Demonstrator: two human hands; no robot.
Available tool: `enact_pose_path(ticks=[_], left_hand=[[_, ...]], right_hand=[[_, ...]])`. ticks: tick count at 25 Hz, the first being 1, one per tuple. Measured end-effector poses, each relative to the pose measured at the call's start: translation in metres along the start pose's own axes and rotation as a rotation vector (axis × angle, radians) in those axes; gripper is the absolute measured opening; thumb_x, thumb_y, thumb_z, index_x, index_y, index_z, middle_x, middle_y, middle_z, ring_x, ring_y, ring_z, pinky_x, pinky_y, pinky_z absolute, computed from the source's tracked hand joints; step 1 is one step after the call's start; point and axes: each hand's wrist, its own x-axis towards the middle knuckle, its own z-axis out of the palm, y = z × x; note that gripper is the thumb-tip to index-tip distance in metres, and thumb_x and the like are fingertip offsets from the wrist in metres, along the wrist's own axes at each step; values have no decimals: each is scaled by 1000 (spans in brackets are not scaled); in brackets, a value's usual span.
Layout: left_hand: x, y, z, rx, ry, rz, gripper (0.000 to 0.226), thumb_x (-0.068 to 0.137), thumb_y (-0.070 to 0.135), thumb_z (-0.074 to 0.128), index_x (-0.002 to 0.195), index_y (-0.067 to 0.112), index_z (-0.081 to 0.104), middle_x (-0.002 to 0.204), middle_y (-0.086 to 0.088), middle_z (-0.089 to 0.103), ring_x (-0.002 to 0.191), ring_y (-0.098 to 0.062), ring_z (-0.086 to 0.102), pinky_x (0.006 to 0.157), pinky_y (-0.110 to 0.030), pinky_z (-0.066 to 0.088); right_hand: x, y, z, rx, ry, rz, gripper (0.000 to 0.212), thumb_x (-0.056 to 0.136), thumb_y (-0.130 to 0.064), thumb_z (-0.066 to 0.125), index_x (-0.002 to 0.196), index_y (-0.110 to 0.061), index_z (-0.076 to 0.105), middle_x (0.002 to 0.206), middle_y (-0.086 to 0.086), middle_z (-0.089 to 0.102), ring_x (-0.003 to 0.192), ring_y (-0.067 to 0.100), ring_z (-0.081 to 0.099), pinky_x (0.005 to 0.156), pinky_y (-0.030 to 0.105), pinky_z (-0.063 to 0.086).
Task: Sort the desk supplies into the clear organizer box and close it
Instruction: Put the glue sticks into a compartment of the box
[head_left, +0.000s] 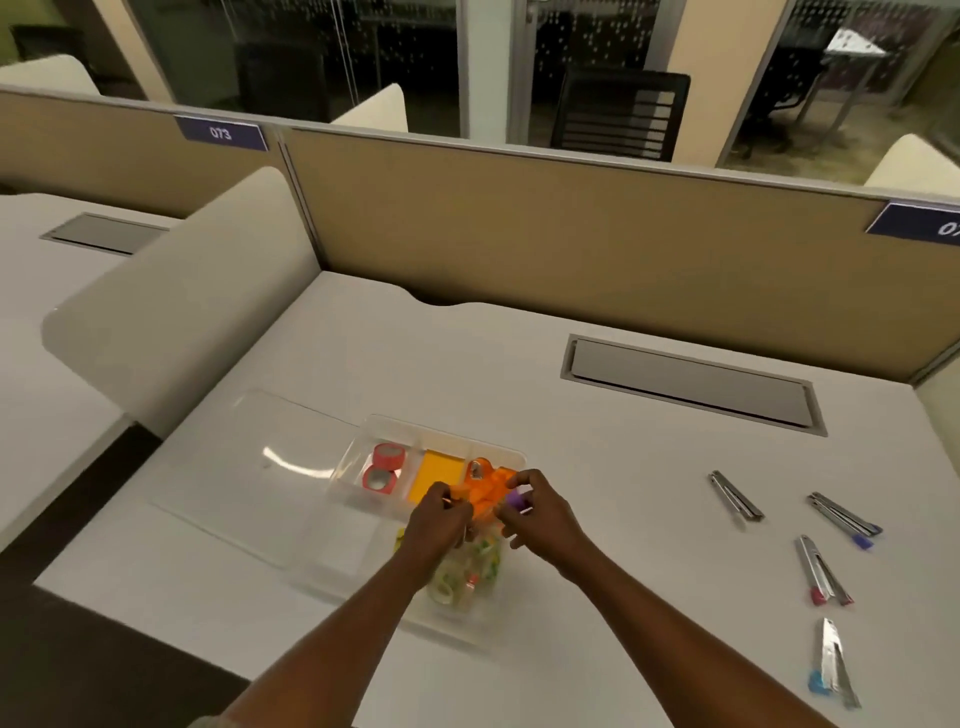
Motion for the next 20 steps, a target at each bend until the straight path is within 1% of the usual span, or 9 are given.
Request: enact_pose_path(ticks=[2,3,5,6,9,11,13,17,20], left_hand=[[4,-10,-28,76,74,-5,21,79,20,59,100,17,59,82,-9,69,67,-20,64,59,-31,49],[7,-16,-41,153,107,2,18,81,21,60,99,17,59,84,-6,68,71,-19,63,60,-30,49],[13,-27,-60,310,151,26,15,82,22,64,94,14,62,87,-4,66,74,-16,61,62,-26,48],[16,-32,-67,370,163,33,15,82,23,67,92,12,64,87,-5,67,73,-15,60,62,-25,47],[26,-45,-81,504,132,53,22,79,26,76,90,8,67,86,-5,68,73,-15,59,63,-21,42],[31,-51,-83,592,108,87,24,81,28,76,92,9,67,87,-5,69,74,-15,60,65,-20,42],[35,-55,-81,668,107,118,24,83,29,74,94,10,67,91,-6,70,77,-18,64,69,-21,45],[39,-58,-75,771,110,178,32,87,36,69,104,11,64,99,-7,69,85,-18,67,77,-23,50],[39,-60,-70,789,112,231,39,87,40,68,112,12,60,106,-6,66,89,-18,65,75,-22,48]], right_hand=[[6,-12,31,-168,-49,-43,33,85,-33,70,110,-21,52,95,6,69,70,21,71,52,29,56],[9,-16,45,-247,-68,-62,33,86,-37,70,110,-20,54,95,5,70,72,21,71,55,31,56],[11,-23,71,-328,-90,-76,30,86,-40,72,104,-18,62,93,5,71,77,24,69,68,40,59],[13,-25,82,-347,-93,-76,28,85,-40,72,102,-18,66,92,5,72,79,25,69,72,41,59],[19,-28,107,-465,-111,-85,26,89,-35,69,107,-17,70,103,5,73,90,23,67,78,35,54],[22,-28,117,-550,-119,-74,29,92,-32,64,115,-16,69,112,6,71,100,23,64,80,31,50],[24,-26,121,-604,-121,-56,30,95,-31,60,120,-16,68,118,6,70,105,23,63,83,31,50],[25,-22,120,-629,-102,-34,40,95,-34,62,132,-19,60,133,2,63,116,21,61,82,24,45],[23,-20,116,-641,-91,-47,45,93,-34,65,135,-22,57,133,1,63,114,20,62,85,27,48]])
